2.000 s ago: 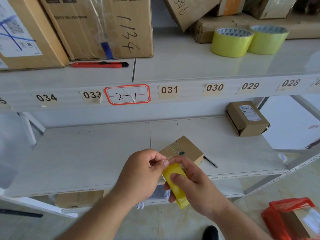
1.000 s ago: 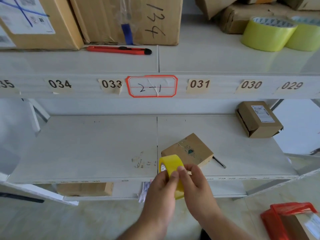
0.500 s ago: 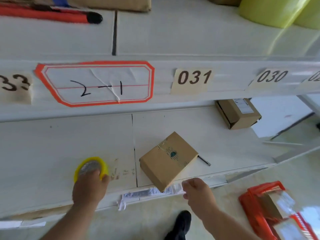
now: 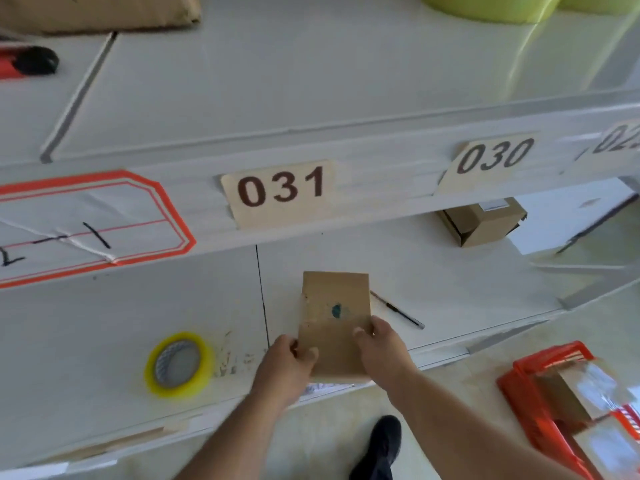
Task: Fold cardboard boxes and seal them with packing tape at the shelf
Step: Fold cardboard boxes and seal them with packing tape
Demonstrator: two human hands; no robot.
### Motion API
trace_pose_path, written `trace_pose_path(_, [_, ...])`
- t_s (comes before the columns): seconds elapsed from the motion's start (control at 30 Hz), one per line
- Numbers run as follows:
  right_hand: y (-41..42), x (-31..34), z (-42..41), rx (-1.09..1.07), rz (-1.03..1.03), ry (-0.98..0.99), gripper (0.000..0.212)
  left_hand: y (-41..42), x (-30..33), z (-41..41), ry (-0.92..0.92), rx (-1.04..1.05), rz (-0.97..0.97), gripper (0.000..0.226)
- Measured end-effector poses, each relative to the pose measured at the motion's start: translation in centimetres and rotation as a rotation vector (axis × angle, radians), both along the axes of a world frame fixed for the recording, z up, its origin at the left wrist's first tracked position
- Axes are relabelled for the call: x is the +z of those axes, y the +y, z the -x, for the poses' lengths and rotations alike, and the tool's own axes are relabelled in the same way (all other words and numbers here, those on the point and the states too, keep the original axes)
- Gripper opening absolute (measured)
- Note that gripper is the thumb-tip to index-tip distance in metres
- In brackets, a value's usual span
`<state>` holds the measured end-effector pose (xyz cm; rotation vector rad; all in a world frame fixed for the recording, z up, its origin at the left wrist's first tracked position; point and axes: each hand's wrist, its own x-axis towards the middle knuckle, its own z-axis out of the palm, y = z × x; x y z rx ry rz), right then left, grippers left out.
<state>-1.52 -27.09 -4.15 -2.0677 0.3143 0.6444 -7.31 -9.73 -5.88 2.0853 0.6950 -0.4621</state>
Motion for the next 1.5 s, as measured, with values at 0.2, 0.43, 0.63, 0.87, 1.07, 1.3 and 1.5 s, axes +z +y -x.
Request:
trace_pose_path(0.2, [-1.2,-1.3,-3.0,0.419,0.335,-0.168,0.054,-2.0,-0.1,3.1,0.060,0.093,0.060,0.008])
trace_pose_path(0.43, [1.1,-4.1,2.1,0.868,0.440,-0.747,0.068,1.6,-1.0,-3.9,-0.046,0.477,0.163,0.060])
trace_pose_path(0.63, [1.6,-5.9,2.2,0.979,0.549,-0.707,0.070,0.4,-2.1,-4.7,0.043,0.539,0.413,0.027])
trace_pose_path(0.87, [1.8,-4.4,-2.0,0.723,0.598,-0.453,0.083,0.8,-2.7,-4.6,0.074,0.525,0.368,0.036])
trace_pose_path(1.07, [2.3,-3.4,-5.3,0.449,0.524,-0.164,0.072,-2.9,-2.1,-2.3,0.037,0.523,0.183,0.037])
trace_pose_path(1.3, [0.0,1.2,-2.7,0.520,0.549,-0.562,0.045,-4.4,-0.8,-0.9,-0.007,0.714,0.716,0.022])
trace_pose_path(1.5, [0.4,-2.7,4.6,0.793,0.597,-0.758,0.064,-4.3,-1.3,-0.8,-0.061,0.720,0.492,0.023])
